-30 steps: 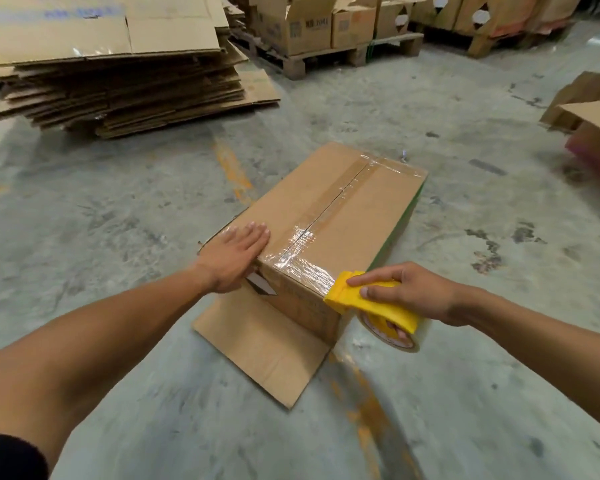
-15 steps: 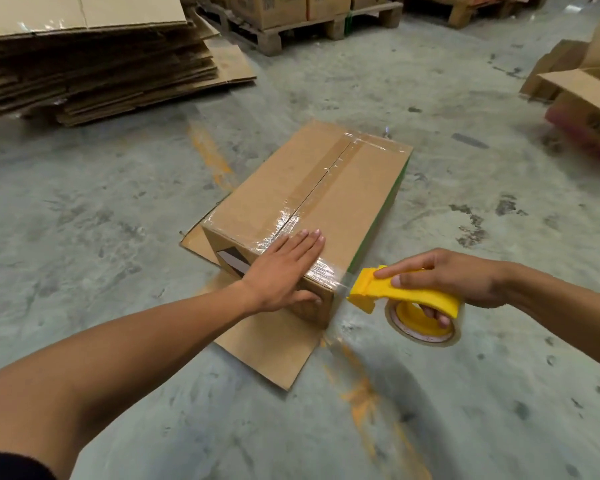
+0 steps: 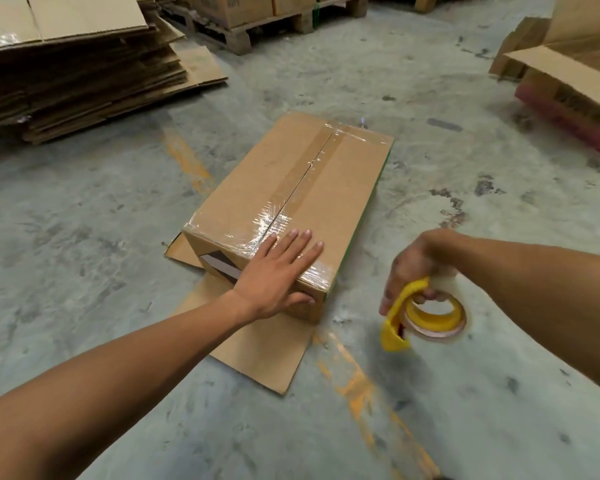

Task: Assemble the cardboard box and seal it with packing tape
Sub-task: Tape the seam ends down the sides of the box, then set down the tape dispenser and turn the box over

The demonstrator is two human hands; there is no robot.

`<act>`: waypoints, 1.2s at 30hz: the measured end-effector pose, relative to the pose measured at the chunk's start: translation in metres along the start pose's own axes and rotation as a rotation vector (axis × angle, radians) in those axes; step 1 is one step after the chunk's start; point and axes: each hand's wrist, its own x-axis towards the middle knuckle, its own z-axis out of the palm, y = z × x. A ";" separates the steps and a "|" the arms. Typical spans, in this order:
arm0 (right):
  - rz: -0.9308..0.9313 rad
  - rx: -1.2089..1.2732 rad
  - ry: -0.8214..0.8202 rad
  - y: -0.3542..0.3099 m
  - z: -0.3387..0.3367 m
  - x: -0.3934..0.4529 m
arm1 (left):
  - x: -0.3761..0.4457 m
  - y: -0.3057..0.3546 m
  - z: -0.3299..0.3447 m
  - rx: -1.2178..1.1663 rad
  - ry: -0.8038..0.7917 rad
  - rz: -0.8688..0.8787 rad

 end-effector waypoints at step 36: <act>-0.715 -1.221 0.067 -0.135 0.201 0.057 | -0.291 -0.113 0.019 -0.297 -0.018 -0.392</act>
